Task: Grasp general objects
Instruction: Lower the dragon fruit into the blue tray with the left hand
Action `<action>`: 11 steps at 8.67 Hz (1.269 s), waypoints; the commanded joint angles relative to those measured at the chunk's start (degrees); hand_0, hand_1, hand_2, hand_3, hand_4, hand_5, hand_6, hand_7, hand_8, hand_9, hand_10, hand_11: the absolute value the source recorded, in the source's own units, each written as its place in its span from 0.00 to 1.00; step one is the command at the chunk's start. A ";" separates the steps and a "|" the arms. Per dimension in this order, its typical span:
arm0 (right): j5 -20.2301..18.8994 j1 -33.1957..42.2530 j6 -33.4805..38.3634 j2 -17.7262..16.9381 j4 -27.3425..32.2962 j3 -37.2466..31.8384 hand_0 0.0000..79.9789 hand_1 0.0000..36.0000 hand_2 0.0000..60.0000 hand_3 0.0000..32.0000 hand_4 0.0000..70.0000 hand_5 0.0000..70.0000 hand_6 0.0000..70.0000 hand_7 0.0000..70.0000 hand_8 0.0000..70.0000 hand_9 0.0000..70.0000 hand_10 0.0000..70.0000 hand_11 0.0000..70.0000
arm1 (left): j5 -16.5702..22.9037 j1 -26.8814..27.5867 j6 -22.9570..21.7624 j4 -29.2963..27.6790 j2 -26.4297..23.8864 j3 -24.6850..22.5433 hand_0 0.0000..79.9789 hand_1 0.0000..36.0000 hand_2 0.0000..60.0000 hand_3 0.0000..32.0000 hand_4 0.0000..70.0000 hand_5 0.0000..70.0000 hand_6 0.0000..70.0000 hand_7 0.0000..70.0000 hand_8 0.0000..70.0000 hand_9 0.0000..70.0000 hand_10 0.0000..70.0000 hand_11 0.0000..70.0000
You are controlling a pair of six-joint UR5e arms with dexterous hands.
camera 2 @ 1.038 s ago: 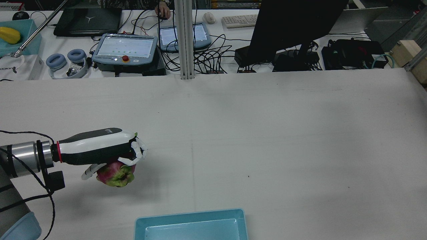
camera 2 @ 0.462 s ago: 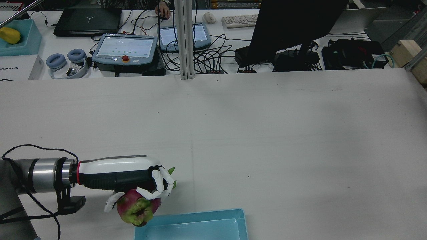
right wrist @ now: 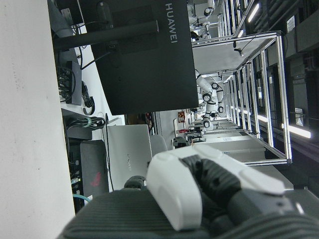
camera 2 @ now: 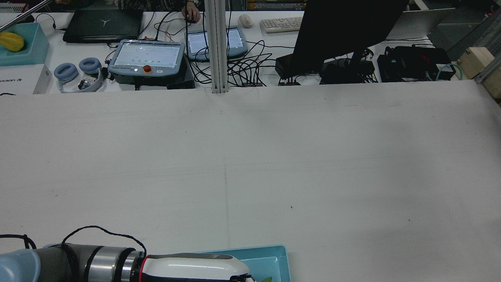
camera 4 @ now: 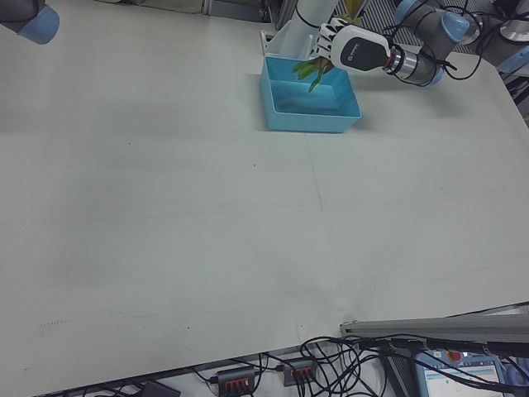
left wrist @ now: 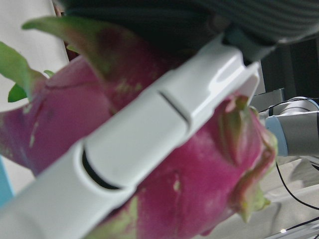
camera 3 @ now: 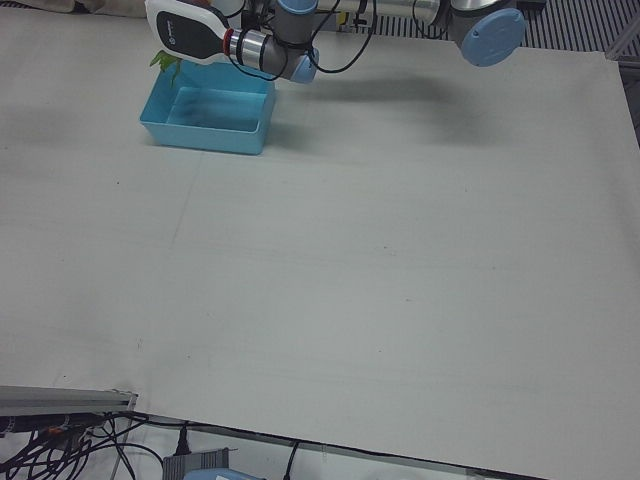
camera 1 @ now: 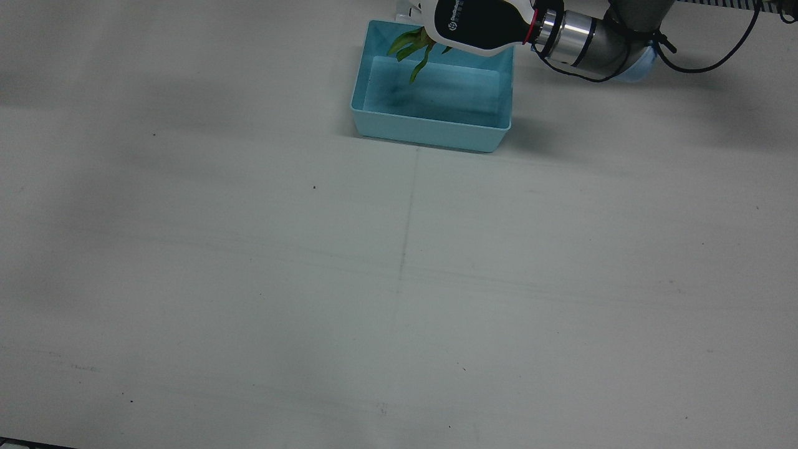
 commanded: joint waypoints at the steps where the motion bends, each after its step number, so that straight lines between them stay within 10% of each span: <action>1: -0.02 0.00 0.00 0.00 0.00 0.00 0.00 0.00 0.00 0.00 0.00 0.00 0.00 0.00 0.00 0.00 0.00 0.00 | -0.71 0.98 -1.08 -4.43 0.03 0.89 1.00 1.00 1.00 0.00 0.66 1.00 1.00 1.00 0.19 0.26 0.76 1.00; 2: -0.02 0.00 0.00 0.00 0.00 0.00 0.00 0.00 0.00 0.00 0.00 0.00 0.00 0.00 0.00 0.00 0.00 0.00 | -0.62 1.15 -0.99 -6.00 0.03 1.85 1.00 1.00 1.00 0.00 0.53 1.00 0.78 1.00 0.14 0.21 0.63 0.95; 5: 0.07 0.00 0.00 0.00 0.00 0.00 0.00 0.00 0.00 0.00 0.00 0.00 0.00 0.00 0.00 0.00 0.00 0.00 | -0.71 0.98 -0.81 -7.69 0.90 2.65 1.00 1.00 1.00 0.00 0.20 1.00 0.46 0.82 0.08 0.14 0.73 1.00; 7: -0.02 0.00 0.00 0.00 0.00 0.00 0.00 0.00 0.00 0.00 0.00 0.00 0.00 0.00 0.00 0.00 0.00 0.00 | -0.71 0.89 -0.81 -7.87 1.61 2.65 1.00 1.00 1.00 0.00 0.02 1.00 0.15 0.60 0.02 0.10 0.57 0.88; 8: 0.07 0.00 0.00 -0.09 0.00 0.00 0.00 0.00 0.00 0.00 0.00 0.00 0.00 0.00 0.00 0.00 0.00 0.00 | -0.71 0.89 -0.73 -8.56 3.09 2.65 1.00 1.00 1.00 0.00 0.00 0.81 0.00 0.48 0.00 0.08 0.43 0.70; 9: -0.02 0.00 0.00 0.00 0.00 0.00 0.00 0.00 0.00 0.00 0.00 0.00 0.00 0.00 0.00 0.00 0.00 0.00 | -0.80 0.80 -0.46 -9.61 4.23 2.65 1.00 1.00 1.00 0.00 0.05 0.12 0.00 0.40 0.00 0.06 0.27 0.48; 10: -0.02 0.00 0.00 0.00 0.00 0.00 0.00 0.00 0.00 0.00 0.00 0.00 0.00 0.00 0.00 0.00 0.00 0.00 | -0.80 0.80 -0.37 -10.15 5.64 2.39 1.00 1.00 1.00 0.00 0.04 0.26 0.00 0.30 0.00 0.04 0.26 0.48; 11: -0.02 0.00 0.00 0.00 0.00 0.00 0.00 0.00 0.00 0.00 0.00 0.00 0.00 0.00 0.00 0.00 0.00 0.00 | -1.23 0.72 -0.03 -10.93 7.48 2.38 1.00 1.00 1.00 0.03 0.05 0.04 0.00 0.24 0.00 0.03 0.17 0.34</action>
